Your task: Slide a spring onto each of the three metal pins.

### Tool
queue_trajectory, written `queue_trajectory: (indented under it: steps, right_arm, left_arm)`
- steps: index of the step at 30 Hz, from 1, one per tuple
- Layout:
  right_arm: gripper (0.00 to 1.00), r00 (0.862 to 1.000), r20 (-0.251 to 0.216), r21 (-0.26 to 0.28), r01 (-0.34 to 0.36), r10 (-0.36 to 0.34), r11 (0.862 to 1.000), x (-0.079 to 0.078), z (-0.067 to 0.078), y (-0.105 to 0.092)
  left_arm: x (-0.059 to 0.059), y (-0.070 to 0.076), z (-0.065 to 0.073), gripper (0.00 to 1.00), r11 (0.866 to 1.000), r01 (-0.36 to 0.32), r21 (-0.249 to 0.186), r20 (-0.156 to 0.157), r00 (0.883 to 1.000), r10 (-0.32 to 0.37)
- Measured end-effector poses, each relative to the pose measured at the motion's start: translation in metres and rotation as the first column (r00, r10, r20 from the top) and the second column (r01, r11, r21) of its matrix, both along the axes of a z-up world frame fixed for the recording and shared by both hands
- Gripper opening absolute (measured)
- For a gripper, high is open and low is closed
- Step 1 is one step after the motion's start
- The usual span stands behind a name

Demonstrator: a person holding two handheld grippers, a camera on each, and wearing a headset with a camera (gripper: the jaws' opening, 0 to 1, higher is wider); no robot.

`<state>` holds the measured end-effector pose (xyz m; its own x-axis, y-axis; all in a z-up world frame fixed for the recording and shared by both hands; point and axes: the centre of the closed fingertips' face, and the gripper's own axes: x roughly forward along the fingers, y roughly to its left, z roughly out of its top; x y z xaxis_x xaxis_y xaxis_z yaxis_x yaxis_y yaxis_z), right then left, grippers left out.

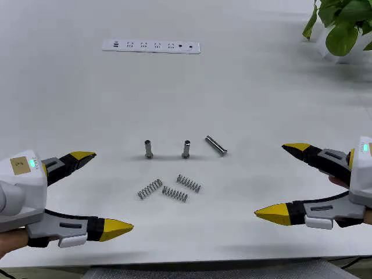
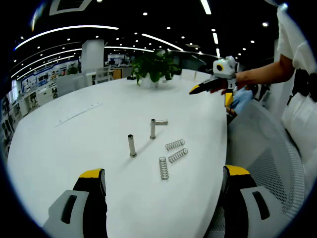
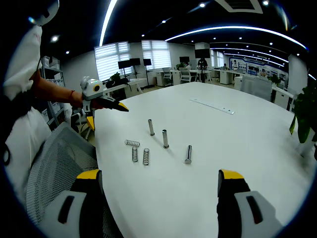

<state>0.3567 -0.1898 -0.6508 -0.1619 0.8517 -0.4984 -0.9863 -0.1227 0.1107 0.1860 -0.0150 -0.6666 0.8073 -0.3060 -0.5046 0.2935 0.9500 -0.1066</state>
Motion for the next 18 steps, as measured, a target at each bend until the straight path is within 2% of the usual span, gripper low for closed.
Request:
queue_trajectory:
  steps: [18]
  right_arm:
    - [0.98,1.000,-0.015,0.007,0.002,-0.002,1.000,0.0010,0.0001,0.0036]
  left_arm:
    - [0.0031,-0.0035,-0.0011,1.00,1.000,-0.003,-0.020,-0.004,1.000,0.003]
